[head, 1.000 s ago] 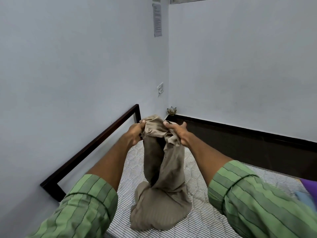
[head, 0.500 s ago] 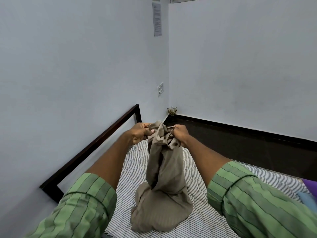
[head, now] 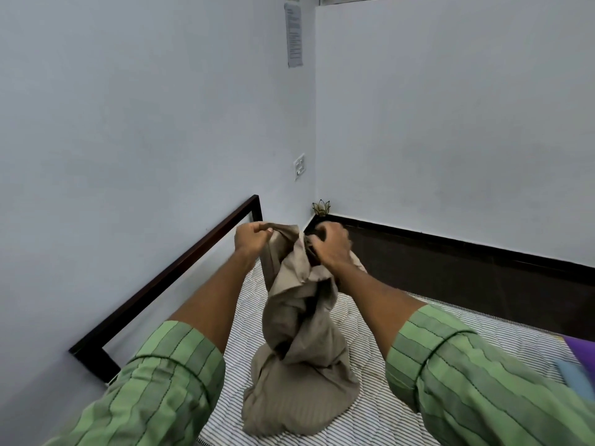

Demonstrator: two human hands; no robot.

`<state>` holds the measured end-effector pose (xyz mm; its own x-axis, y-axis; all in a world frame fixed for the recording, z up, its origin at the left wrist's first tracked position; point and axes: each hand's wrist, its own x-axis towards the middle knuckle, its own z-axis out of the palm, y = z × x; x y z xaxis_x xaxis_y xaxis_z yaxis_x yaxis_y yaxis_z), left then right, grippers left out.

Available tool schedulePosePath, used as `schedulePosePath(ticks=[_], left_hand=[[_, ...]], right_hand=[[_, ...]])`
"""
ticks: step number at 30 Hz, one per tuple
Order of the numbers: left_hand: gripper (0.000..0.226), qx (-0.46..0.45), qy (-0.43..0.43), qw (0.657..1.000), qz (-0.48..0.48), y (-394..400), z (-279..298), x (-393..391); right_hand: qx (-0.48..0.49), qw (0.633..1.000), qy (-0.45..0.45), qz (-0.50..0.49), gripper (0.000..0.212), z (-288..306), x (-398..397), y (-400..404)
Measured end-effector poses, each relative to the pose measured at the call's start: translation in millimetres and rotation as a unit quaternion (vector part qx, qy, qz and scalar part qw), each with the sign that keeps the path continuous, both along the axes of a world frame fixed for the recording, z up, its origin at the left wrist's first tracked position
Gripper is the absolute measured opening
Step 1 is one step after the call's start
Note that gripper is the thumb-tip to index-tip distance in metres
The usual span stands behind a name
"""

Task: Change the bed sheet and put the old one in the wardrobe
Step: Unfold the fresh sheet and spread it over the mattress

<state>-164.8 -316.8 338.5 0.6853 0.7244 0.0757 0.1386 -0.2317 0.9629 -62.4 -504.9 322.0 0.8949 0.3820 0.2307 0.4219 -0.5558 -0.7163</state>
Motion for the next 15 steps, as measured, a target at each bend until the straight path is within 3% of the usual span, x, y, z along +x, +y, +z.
schedulePosePath(ticks=[3, 6, 9, 15], left_hand=[[0.018, 0.102, 0.006, 0.991, -0.091, -18, 14, 5], [0.018, 0.199, 0.024, 0.97, -0.136, -25, 21, 7], [0.022, 0.236, 0.022, 0.965, -0.116, -23, 23, 5], [0.021, 0.215, 0.007, 0.97, -0.118, -3, 27, 3]], right_hand=[[0.022, 0.993, -0.013, 0.116, 0.058, 9, -16, 23], [-0.077, 0.987, -0.005, 0.139, 0.042, 14, -20, 31], [-0.122, 0.985, 0.024, 0.115, 0.023, 2, -11, 21], [0.012, 0.985, 0.074, 0.154, 0.019, 2, -9, 11]])
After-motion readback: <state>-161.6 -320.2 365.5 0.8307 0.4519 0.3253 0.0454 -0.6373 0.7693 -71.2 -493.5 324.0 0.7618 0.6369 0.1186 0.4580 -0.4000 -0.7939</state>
